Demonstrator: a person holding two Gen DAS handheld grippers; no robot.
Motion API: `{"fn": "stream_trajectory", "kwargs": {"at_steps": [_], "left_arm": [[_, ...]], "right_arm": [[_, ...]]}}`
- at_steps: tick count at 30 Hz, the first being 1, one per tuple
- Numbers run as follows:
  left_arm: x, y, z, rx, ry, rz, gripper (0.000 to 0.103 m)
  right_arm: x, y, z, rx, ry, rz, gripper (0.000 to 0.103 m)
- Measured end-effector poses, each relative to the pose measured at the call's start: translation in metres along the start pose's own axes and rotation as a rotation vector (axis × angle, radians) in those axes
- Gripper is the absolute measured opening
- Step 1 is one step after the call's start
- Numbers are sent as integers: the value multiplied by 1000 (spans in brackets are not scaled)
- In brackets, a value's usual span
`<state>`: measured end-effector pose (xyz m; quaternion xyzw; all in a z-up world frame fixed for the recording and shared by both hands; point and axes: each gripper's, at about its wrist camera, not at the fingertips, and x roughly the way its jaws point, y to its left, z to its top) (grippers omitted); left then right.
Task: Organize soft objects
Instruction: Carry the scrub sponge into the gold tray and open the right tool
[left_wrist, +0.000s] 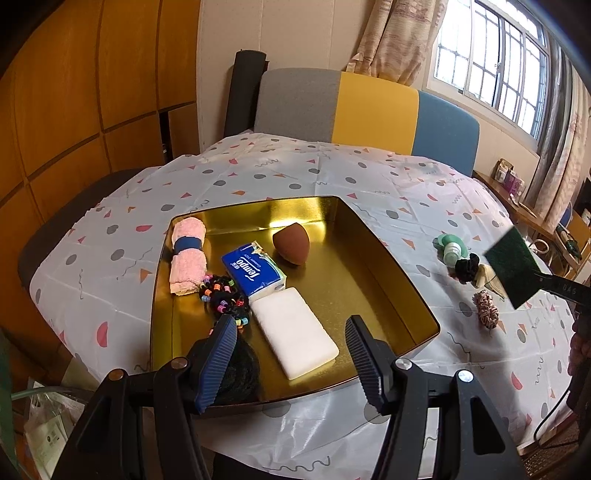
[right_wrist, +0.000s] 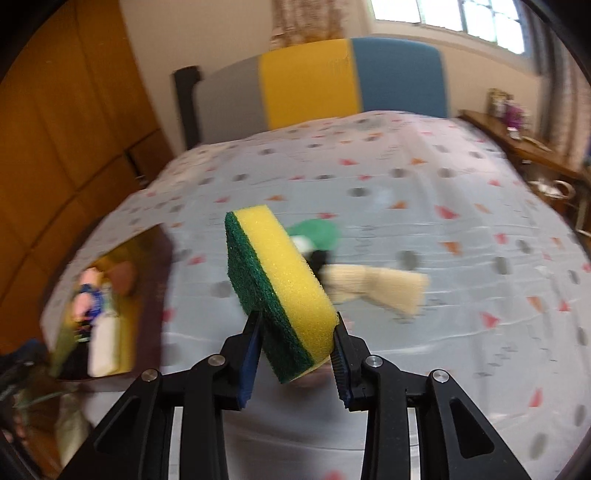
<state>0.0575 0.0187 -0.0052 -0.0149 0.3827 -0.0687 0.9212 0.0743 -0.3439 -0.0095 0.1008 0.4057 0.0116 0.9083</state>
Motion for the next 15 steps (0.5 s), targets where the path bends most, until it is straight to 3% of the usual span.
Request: {"fn": "stream_trajectory", "kwargs": {"at_steps": [8, 15], "left_arm": [[-2, 10, -2, -12, -1, 12, 62], [-3, 19, -4, -31, -3, 18, 62]], "right_arm": [[29, 102, 2, -96, 74, 222, 35], [62, 161, -7, -125, 151, 311, 35]]}}
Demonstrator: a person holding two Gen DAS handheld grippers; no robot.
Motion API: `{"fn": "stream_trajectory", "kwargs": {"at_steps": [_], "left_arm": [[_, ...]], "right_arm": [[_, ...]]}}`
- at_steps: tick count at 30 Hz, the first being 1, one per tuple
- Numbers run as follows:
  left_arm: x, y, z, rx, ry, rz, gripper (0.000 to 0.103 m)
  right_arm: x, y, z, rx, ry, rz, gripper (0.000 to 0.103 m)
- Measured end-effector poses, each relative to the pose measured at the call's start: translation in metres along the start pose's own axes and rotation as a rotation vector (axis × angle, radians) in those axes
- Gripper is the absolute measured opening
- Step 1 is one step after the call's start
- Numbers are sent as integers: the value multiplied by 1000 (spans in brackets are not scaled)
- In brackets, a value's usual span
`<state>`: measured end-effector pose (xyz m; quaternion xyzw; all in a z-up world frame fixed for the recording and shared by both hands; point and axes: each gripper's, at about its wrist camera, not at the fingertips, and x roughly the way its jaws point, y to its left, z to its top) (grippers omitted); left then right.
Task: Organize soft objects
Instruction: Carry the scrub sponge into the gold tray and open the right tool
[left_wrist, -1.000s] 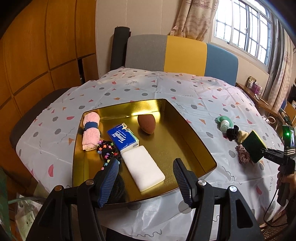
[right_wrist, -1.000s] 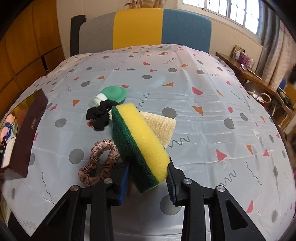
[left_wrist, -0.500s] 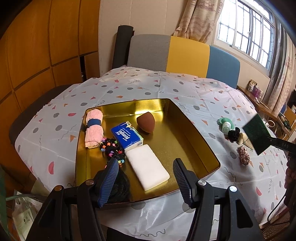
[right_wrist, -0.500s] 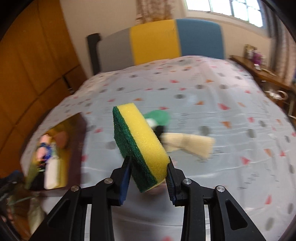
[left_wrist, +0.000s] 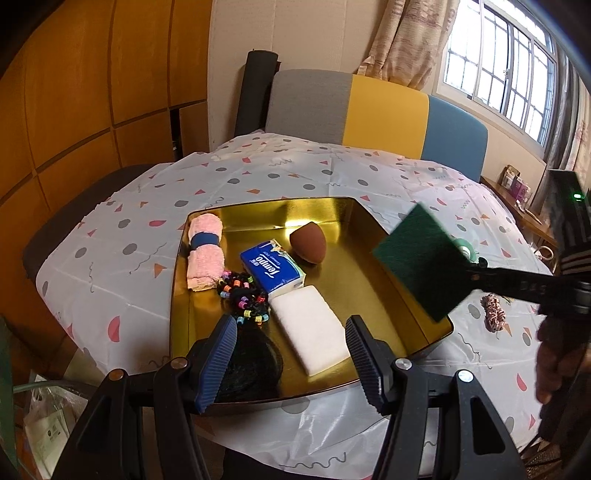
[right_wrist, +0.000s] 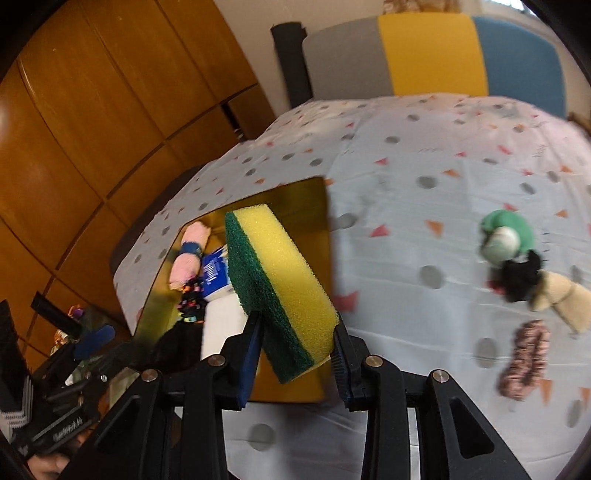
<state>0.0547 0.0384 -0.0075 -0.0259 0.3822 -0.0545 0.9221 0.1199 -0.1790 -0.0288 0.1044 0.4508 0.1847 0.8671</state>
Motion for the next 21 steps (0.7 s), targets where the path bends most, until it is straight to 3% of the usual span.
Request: {"fn": "stream_trajectory", "kwargs": {"at_steps": [14, 21], "left_arm": [[4, 9, -1, -18, 8, 10, 62], [6, 16, -4, -34, 17, 19, 62]], "right_arm": [[64, 22, 5, -1, 93, -32, 35], [85, 27, 6, 16, 126, -7, 37]]}}
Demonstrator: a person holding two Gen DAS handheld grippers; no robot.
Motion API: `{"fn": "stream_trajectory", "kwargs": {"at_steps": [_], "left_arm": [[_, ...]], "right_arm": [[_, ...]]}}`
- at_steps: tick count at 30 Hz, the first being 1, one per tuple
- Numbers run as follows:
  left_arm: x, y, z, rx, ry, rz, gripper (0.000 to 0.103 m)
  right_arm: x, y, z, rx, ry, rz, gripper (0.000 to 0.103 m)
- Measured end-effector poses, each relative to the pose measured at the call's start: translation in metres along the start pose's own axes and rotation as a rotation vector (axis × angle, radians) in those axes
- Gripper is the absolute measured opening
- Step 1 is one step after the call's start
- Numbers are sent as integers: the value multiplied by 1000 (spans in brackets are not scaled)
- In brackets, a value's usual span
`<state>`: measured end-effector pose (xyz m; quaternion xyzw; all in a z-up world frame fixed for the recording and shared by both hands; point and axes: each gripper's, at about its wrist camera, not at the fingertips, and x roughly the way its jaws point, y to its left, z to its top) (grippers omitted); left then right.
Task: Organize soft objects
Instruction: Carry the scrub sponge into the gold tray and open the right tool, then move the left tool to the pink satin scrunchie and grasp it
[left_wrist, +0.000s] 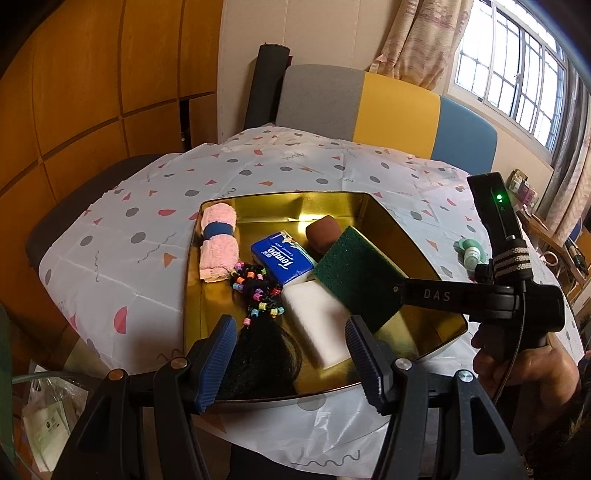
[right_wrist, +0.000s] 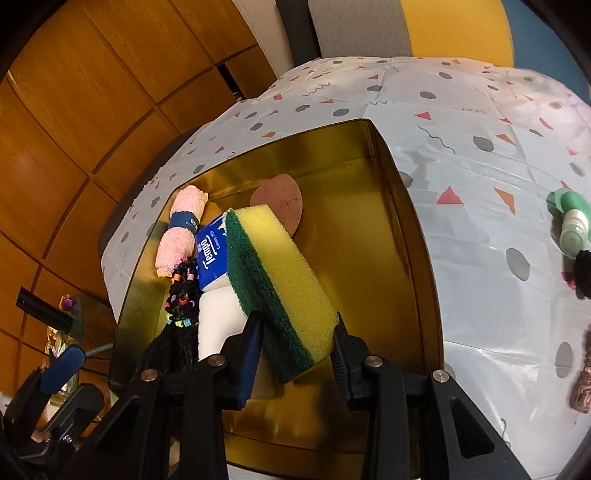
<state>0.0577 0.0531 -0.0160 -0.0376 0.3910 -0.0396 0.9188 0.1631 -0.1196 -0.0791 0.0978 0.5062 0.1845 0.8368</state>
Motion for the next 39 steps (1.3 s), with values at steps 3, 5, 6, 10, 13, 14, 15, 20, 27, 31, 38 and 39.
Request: {"fn": "stream_trajectory", "kwargs": {"at_steps": [3, 5, 6, 10, 13, 14, 15, 20, 27, 31, 38, 39], "left_arm": [[0, 3, 0, -13, 0, 4, 62], [-1, 4, 0, -15, -1, 7, 62], [-1, 5, 0, -16, -1, 7, 62], [-1, 6, -1, -19, 1, 9, 62], [-3, 7, -1, -21, -1, 9, 62], [-3, 7, -1, -22, -3, 9, 62], [-3, 7, -1, -22, -3, 9, 62], [-3, 4, -2, -16, 0, 4, 62], [-3, 4, -3, -17, 1, 4, 62], [-2, 0, -3, -6, 7, -2, 62], [-1, -9, -2, 18, 19, -12, 62], [-2, -10, 0, 20, 17, -16, 62]], "right_arm": [[1, -2, 2, -1, -1, -4, 38], [-1, 2, 2, -31, -13, -32, 43], [-1, 5, 2, -48, -17, -49, 50], [-6, 8, 0, -69, -50, -89, 65], [-15, 9, 0, -83, -85, -115, 70], [-17, 10, 0, -88, -93, -117, 71], [-19, 10, 1, -93, -100, -119, 71], [-18, 12, -1, -109, -78, -102, 71], [-27, 14, -11, -111, -106, -116, 77], [-44, 8, -16, -106, -143, -124, 79], [-77, -24, -26, -58, -189, -159, 83], [-80, -29, -27, -55, -192, -168, 83]]}}
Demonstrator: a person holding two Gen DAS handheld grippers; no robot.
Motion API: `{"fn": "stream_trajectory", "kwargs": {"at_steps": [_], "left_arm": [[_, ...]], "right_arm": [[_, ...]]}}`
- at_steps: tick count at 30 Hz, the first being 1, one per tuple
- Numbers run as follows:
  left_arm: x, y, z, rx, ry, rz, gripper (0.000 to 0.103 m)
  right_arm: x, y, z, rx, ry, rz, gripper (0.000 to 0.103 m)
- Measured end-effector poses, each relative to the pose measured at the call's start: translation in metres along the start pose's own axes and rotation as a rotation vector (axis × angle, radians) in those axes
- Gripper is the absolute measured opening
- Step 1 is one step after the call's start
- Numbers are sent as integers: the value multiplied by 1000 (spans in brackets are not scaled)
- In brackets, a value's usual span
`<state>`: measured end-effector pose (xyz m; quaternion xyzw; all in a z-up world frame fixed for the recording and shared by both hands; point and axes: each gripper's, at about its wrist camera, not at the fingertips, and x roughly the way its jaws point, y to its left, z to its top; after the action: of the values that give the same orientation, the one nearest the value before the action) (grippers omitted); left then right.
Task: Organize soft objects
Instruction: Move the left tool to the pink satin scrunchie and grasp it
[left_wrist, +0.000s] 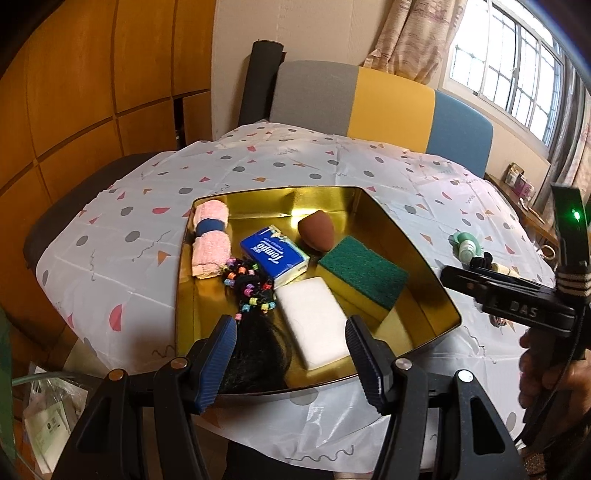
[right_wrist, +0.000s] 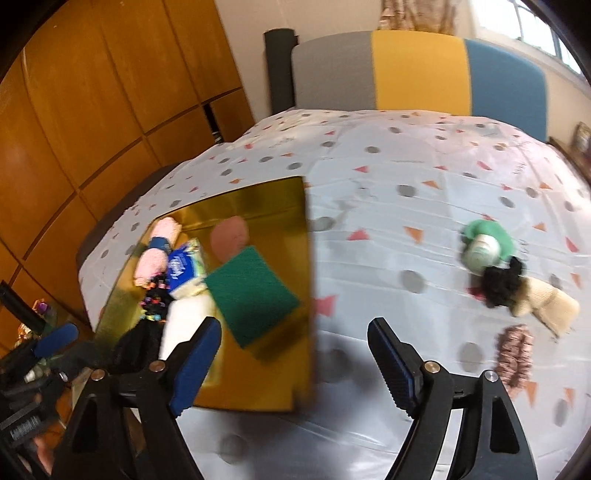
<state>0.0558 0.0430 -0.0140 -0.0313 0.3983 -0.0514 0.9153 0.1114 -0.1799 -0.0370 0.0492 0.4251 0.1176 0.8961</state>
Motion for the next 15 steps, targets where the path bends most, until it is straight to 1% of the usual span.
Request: {"fn": "stream_trajectory", "kwargs": {"at_steps": [3, 6, 8, 10, 12, 14, 15], "left_arm": [[-2, -6, 5, 10, -5, -13, 62], [-3, -17, 13, 23, 1, -49, 62], [-5, -30, 19, 52, -8, -84, 61], [-8, -49, 24, 100, -25, -127, 61], [-10, -71, 28, 156, -37, -164, 61], [-9, -91, 31, 206, -39, -193, 61], [-7, -105, 32, 232, -30, -213, 62]], "right_arm": [[-15, -27, -5, 22, -12, -41, 85], [-32, -61, -10, 48, -20, -102, 86], [-45, -85, -14, 66, -26, -153, 88], [-60, -116, -17, 96, -31, -216, 88], [-72, -140, -20, 128, -37, -257, 89], [-85, -172, -26, 176, -45, -315, 90], [-89, -183, -28, 193, -48, -330, 90]]}}
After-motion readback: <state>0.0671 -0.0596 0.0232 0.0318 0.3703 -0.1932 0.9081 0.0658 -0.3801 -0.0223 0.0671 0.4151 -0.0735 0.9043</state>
